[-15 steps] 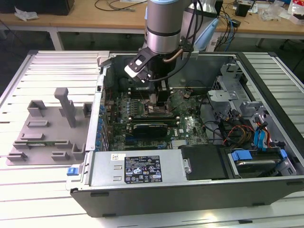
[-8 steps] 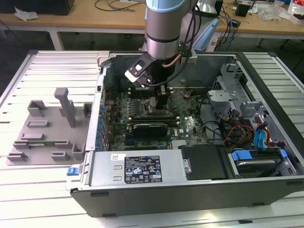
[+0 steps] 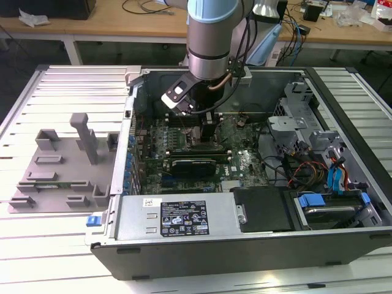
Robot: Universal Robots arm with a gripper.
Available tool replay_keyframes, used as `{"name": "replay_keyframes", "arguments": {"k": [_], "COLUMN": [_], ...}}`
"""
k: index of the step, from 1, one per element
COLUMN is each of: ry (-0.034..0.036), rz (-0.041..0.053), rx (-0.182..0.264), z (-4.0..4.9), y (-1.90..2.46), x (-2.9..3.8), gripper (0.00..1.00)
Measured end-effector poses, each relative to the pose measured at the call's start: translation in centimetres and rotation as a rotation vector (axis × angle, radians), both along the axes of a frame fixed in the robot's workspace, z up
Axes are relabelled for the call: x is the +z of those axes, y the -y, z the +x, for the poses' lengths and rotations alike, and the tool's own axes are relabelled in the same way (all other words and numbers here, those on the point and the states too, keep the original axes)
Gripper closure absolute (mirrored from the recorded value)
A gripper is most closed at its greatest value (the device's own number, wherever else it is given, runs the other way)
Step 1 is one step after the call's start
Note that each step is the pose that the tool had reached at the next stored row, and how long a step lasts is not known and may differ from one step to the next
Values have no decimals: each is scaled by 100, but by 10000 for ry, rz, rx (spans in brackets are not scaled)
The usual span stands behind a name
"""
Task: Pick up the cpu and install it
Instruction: 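Place the cpu into insertion slot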
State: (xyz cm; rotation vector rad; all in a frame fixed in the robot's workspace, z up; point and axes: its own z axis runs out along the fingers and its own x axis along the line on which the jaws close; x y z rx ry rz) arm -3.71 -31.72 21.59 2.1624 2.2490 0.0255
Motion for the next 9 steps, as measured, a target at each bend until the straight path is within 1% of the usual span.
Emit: {"name": "replay_keyframes", "arguments": {"k": [3,5,7,9], "ry": [-1,-1,-1,2], "rz": [-1,-3,-6,-3], "rx": [-2,-8,-8,-11], "z": [-6,-19,-21,-21], "y": [-2,-2,-2,-3], "x": [-38,-79,-106,-114], "gripper": [45,45,45,45]}}
